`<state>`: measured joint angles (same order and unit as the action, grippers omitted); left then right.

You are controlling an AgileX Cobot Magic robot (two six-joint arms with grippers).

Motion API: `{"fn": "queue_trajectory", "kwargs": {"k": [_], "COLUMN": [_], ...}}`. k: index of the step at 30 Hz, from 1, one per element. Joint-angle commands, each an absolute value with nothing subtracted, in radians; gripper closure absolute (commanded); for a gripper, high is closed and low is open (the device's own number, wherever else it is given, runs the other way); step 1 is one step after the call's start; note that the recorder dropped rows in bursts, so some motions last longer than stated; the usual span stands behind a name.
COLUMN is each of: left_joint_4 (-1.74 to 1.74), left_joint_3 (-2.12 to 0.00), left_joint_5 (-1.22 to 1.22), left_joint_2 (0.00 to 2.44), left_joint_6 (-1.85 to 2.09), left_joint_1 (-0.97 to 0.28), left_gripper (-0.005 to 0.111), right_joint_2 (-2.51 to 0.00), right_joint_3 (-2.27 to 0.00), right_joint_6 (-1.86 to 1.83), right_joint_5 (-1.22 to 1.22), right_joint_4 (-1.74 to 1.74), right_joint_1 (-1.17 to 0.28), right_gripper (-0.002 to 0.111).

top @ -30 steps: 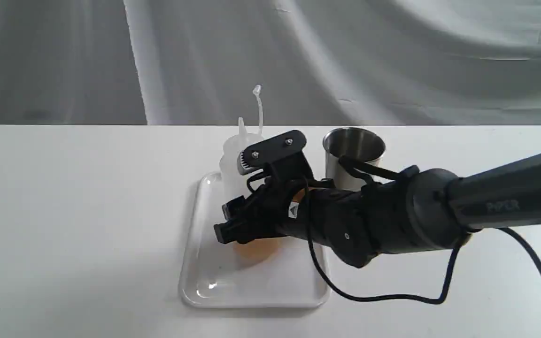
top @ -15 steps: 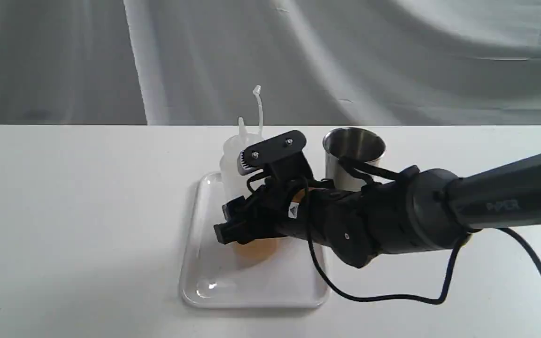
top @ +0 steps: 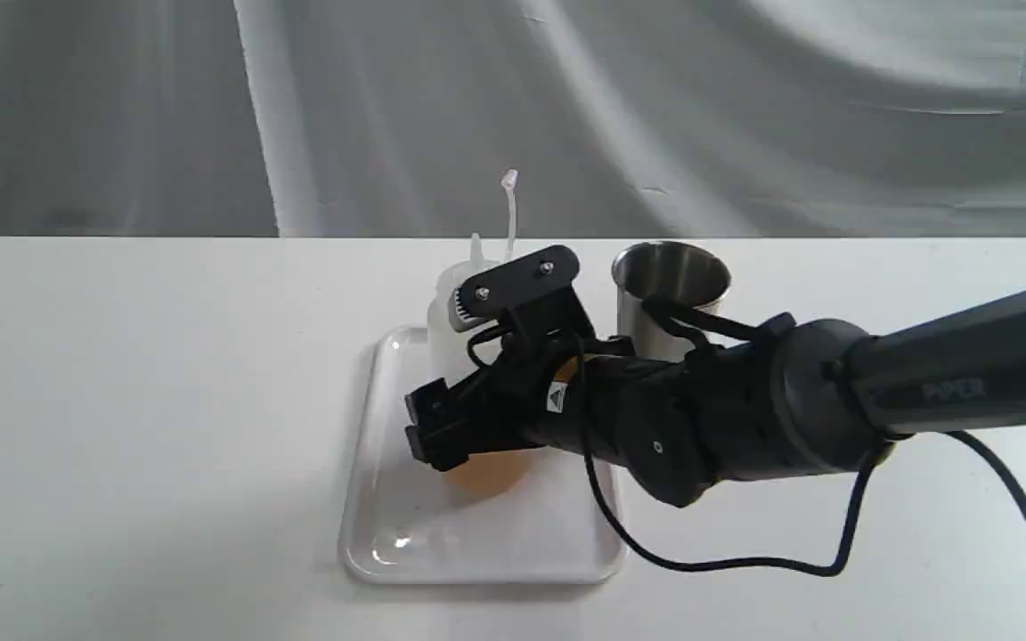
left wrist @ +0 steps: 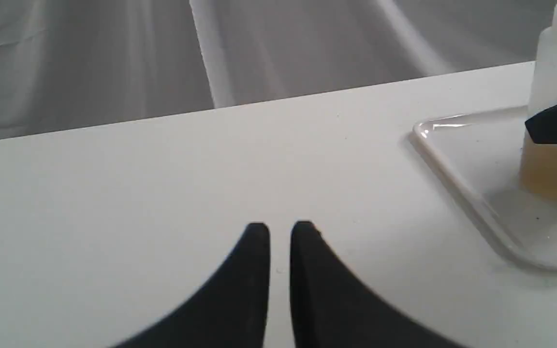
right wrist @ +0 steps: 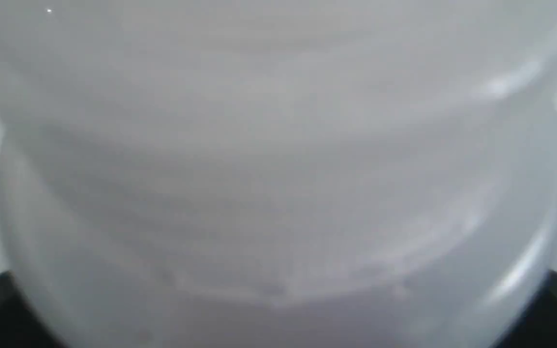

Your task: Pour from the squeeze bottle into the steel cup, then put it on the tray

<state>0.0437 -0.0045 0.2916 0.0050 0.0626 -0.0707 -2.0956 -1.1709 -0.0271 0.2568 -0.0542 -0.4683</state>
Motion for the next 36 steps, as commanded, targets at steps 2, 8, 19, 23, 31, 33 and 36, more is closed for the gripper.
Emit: {"fn": "queue_trajectory", "kwargs": {"k": [2,8,19,23,31,33,36], "left_joint_4": [0.044,0.044,0.044,0.044,0.044,0.044,0.044], "left_joint_3": [0.0,0.0,0.0,0.0,0.0,0.0,0.0], "left_joint_5": [0.285,0.285,0.285,0.285,0.285,0.285,0.285], "left_joint_2": [0.0,0.0,0.0,0.0,0.0,0.0,0.0], "left_joint_6": [0.061,0.061,0.061,0.061,0.061,0.061,0.061], "left_joint_1": [-0.074,-0.074,-0.074,-0.074,-0.074,-0.074,-0.074], "left_gripper": [0.098,0.098,0.098,0.098,0.098,0.098,0.098], "right_joint_2": [-2.065,-1.973,-1.712,-1.606,-1.329,-1.26,-1.147], "right_joint_3": [-1.176,-1.099,-0.752,-0.659,-0.419,-0.366,-0.293], "right_joint_6": [-0.041,-0.041,-0.041,-0.018,0.053,0.06,0.061], "right_joint_5": [0.208,0.245,0.436,0.445,0.604,0.638,0.637], "right_joint_4": [-0.06,-0.06,-0.06,-0.06,-0.026,-0.026,-0.026], "right_joint_1": [-0.468,-0.468,-0.468,-0.468,-0.468,-0.468,-0.468], "right_gripper": [0.018,0.018,0.018,0.018,0.018,0.02,0.032]}}
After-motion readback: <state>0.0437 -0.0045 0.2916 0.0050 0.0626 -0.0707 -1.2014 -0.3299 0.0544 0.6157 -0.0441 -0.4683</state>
